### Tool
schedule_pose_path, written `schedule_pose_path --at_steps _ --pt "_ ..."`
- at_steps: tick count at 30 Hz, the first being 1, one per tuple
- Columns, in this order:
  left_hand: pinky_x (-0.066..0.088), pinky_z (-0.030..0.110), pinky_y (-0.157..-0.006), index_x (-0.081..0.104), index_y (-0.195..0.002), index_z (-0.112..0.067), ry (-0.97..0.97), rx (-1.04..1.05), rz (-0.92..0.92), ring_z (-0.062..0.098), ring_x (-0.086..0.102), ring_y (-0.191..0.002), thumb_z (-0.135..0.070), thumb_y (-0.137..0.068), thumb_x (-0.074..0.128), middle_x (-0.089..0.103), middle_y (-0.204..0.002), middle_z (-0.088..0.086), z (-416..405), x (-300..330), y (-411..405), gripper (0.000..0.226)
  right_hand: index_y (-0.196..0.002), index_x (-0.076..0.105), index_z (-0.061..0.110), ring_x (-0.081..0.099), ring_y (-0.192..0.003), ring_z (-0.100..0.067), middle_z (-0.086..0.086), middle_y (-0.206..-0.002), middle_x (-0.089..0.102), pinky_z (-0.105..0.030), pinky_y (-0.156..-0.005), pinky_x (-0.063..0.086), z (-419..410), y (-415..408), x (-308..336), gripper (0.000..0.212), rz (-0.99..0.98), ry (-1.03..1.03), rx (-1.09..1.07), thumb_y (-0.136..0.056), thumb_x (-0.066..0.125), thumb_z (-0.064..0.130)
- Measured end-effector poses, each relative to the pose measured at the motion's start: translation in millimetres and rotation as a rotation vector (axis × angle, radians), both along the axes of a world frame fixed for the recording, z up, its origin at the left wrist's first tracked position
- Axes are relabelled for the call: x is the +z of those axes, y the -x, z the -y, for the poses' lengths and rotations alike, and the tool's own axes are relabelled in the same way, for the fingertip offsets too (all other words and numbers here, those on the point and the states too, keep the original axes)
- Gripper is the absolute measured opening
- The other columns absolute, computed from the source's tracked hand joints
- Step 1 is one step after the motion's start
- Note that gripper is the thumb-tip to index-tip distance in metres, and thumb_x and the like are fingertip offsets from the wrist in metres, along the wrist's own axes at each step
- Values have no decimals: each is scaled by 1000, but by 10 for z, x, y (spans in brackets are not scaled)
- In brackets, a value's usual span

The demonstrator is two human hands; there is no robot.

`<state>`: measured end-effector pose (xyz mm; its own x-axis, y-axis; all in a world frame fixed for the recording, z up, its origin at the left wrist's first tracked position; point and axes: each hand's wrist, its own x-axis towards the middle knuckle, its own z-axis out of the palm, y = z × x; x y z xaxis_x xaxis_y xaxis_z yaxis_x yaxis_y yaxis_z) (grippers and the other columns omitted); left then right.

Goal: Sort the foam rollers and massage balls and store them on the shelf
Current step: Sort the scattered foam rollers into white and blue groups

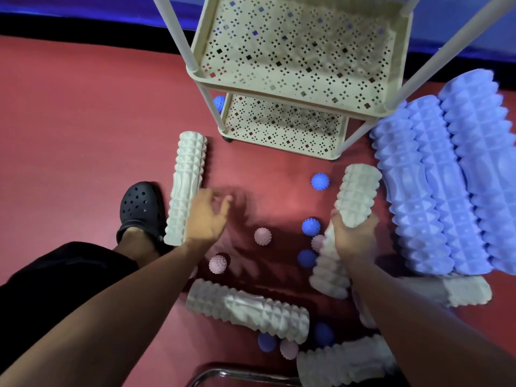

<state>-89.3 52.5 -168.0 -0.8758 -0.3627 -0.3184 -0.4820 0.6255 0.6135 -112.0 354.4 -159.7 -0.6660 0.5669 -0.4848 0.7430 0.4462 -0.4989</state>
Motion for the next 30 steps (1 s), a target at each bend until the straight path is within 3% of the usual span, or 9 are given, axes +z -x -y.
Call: schedule_pose_path --at_steps 4,8,11,14,16,18,23,25,30 --pt "48 25 -88 67 -103 -15 -657 96 299 16 62 -98 -31 -95 68 68 -95 -7 -512 275 -26 18 -131 42 22 66 -105 -26 -3 -117 68 -40 -97 51 591 148 232 78 15 284 60 -73 77 62" --pt "55 21 -74 64 -105 -24 -922 14 272 9 72 -88 -22 -100 60 77 -90 -9 -579 624 -53 7 -128 47 20 69 -103 -16 5 -112 70 -43 -95 56 1133 200 384 87 73 598 177 -62 72 71" --pt "54 22 -85 64 -114 -24 -883 -96 235 7 72 -98 -22 -98 64 77 -101 -8 -413 699 -123 16 -130 47 23 69 -102 -18 4 -115 70 -47 -92 57 1383 178 446 88 153 666 258 -63 67 76" --pt "52 10 -82 58 -105 -35 -700 16 291 -14 67 -83 -38 -91 73 74 -88 -20 -134 516 -156 20 -131 52 24 65 -98 -13 3 -122 67 -40 -84 57 1512 144 571 61 193 625 393 -88 56 66" --pt "59 36 -89 60 -115 -28 -566 93 339 3 73 -83 -66 -72 80 76 -94 -10 52 355 -136 61 -138 51 22 65 -101 -21 1 -126 64 -37 -77 56 1528 124 603 51 234 584 455 -100 46 56" --pt "61 55 -79 59 -116 -17 -577 174 391 26 75 -73 -71 -63 82 77 -88 4 240 41 -113 79 -128 55 17 66 -111 -34 -9 -126 65 -47 -91 54 1514 85 601 47 251 562 479 -101 44 55" --pt "59 39 -82 47 -117 -19 -396 298 406 22 74 -77 -60 -73 77 74 -95 0 284 162 73 67 -117 58 2 67 -103 -38 -24 -116 67 -43 -94 49 1421 43 577 48 234 494 519 -103 44 46" --pt "61 38 -68 40 -118 -21 -430 319 392 25 73 -63 -48 -80 75 76 -88 5 282 110 103 58 -116 59 1 66 -99 -35 -23 -107 69 -37 -86 45 1373 44 573 46 243 485 536 -104 44 43" --pt "59 63 -71 30 -116 -43 -500 364 356 39 67 -82 -59 -64 87 66 -112 22 404 -609 52 79 -116 58 -7 60 -112 -35 -22 -119 66 -33 -80 38 1292 13 467 48 234 485 530 -105 44 38"
